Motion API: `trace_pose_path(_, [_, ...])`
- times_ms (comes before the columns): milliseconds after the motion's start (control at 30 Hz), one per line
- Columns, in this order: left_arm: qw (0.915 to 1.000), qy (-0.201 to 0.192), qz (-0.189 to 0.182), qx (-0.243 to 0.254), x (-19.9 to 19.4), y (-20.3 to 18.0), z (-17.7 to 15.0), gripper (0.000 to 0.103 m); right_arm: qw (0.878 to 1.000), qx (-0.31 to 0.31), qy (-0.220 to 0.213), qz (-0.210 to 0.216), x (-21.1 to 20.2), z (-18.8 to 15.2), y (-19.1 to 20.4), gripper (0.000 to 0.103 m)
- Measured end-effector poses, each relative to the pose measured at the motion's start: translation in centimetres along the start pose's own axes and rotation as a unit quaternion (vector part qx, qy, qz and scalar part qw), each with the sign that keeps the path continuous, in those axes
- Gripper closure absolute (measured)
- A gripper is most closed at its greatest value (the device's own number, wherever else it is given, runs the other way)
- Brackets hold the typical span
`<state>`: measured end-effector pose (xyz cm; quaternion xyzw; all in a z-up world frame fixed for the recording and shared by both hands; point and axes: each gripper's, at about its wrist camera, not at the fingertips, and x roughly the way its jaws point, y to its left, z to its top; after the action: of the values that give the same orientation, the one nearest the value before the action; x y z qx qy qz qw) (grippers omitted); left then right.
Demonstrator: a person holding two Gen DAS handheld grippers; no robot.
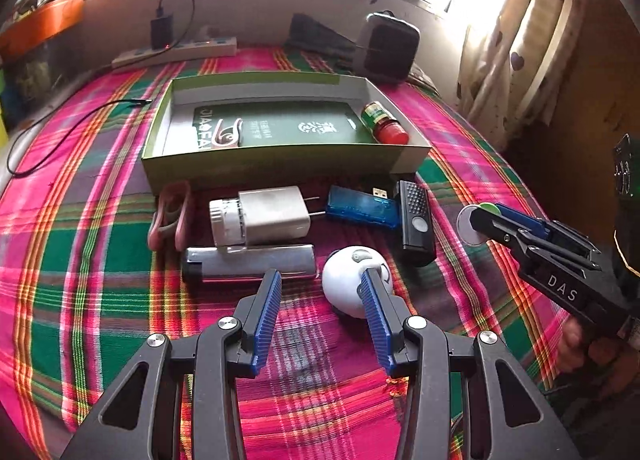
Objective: Organize rigid objects
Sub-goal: 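Grasp white round toy with left gripper while right gripper grasps white-green spool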
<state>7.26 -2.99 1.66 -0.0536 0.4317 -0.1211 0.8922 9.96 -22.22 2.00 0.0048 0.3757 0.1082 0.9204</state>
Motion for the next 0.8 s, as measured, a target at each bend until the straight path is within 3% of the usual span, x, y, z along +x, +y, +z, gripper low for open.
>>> trace_pose_path(800, [0.9997, 0.020, -0.005, 0.011, 1.9, -2.1, 0.4, 0.062, 1.000, 0.006, -0.005, 0.015, -0.4, -0.4, -1.1, 0.070])
